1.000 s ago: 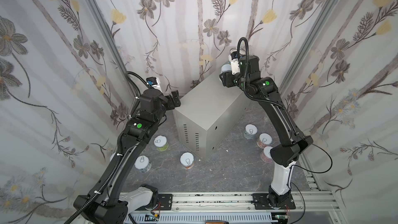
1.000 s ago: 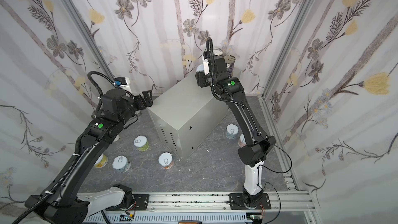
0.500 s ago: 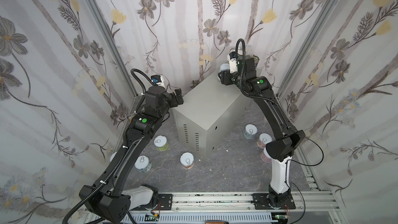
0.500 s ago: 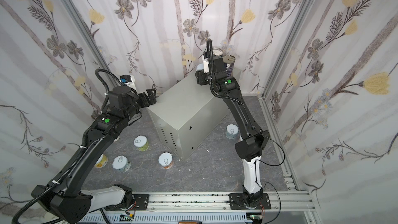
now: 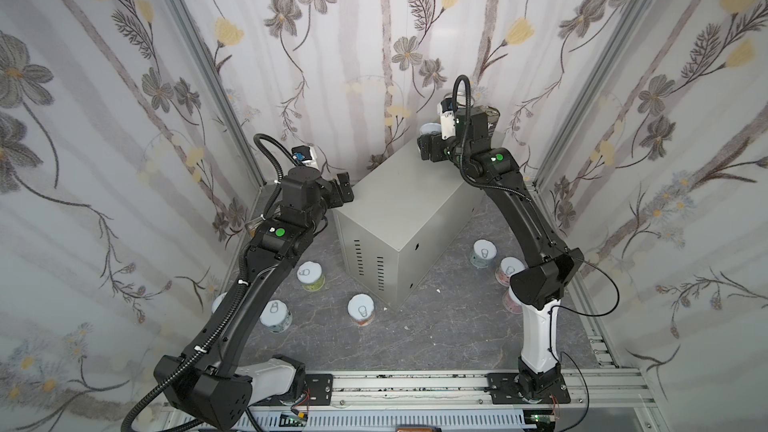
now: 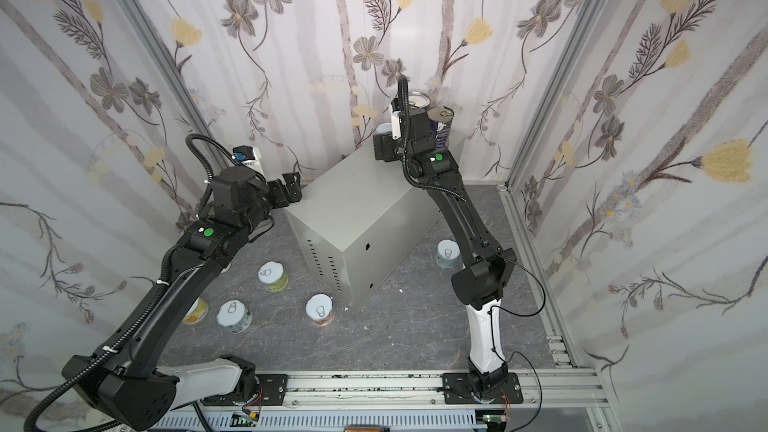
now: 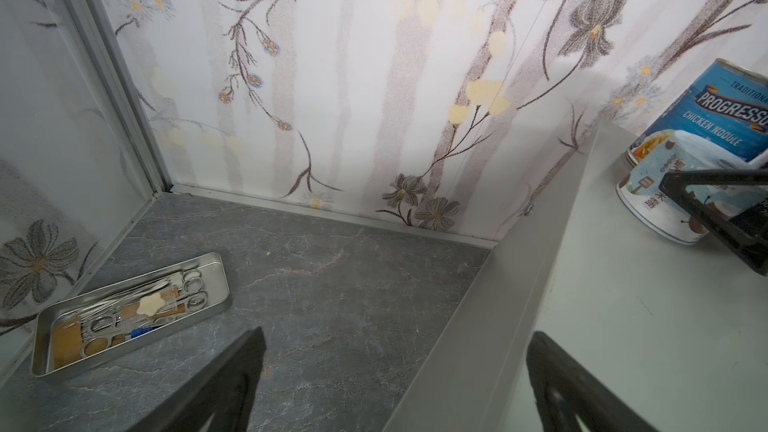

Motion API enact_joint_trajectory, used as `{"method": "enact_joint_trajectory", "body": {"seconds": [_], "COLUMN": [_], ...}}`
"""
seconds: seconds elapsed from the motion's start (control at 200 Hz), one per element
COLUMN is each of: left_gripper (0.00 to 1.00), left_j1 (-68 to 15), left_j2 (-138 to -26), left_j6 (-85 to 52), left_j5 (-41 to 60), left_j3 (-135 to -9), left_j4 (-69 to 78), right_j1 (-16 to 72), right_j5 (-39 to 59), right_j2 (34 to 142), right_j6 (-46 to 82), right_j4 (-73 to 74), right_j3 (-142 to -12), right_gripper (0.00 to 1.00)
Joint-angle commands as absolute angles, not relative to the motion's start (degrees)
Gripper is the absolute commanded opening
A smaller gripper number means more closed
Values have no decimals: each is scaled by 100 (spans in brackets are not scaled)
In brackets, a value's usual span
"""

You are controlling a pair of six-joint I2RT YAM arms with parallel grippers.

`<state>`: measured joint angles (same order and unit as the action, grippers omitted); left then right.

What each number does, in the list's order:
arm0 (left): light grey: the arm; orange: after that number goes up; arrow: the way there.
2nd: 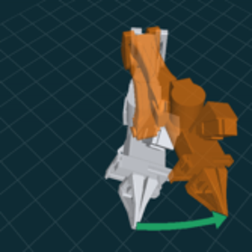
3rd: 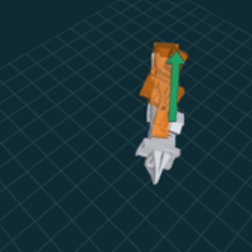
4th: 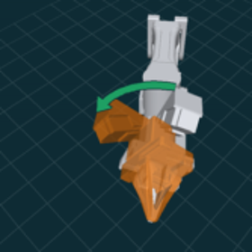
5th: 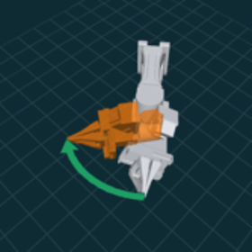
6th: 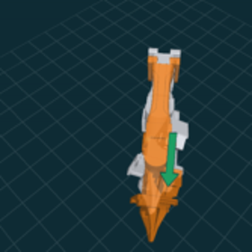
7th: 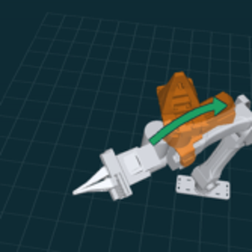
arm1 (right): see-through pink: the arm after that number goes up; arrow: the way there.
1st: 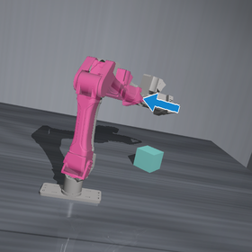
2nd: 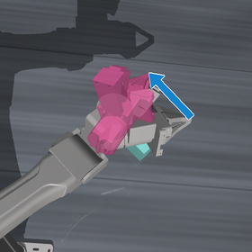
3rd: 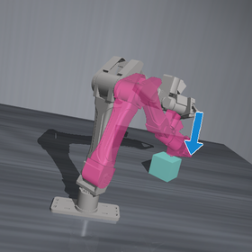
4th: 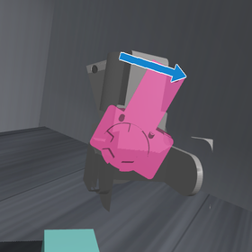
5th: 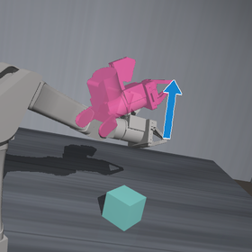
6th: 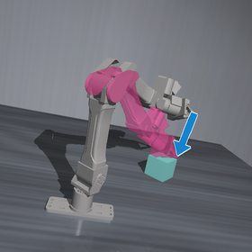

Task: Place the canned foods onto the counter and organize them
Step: 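Lower the coffee-cup can onto the cabinet top beside the Progresso can, then open the right gripper and withdraw it while the left gripper reaches toward a floor can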

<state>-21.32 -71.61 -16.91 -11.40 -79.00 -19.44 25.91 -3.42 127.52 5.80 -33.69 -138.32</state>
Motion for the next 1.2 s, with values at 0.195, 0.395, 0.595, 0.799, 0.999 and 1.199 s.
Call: {"method": "enact_joint_trajectory", "body": {"seconds": [0.195, 0.395, 0.595, 0.799, 0.999, 1.199], "left_gripper": [100, 100, 100, 100, 100, 100], "left_j1": [-2136, -2121, -2079, -2074, -2088, -2087], "left_j2": [-7059, -6862, -6500, -6111, -5578, -4518], "left_j6": [-1705, -1694, -1869, -2075, -2303, -2514], "left_j5": [-1197, -1313, -1276, -1114, -940, -917], "left_j3": [-7937, -7707, -7087, -6474, -5713, -4839], "left_j4": [-1764, -1759, -1665, -1499, -1441, -1564], "right_j1": [2662, 2818, 2865, 2939, 3070, 3236], "right_j5": [-276, -302, -195, -93, -19, 53], "right_j2": [12432, 12032, 11176, 10161, 9950, 9722], "right_j6": [340, 214, 441, 906, 1220, 1327], "right_j4": [-2998, -3071, -2919, -2160, -1897, -1571], "right_j3": [-13867, -13868, -12854, -11040, -10246, -9715], "right_gripper": [100, 100, 80, 59, 50, 53]}}
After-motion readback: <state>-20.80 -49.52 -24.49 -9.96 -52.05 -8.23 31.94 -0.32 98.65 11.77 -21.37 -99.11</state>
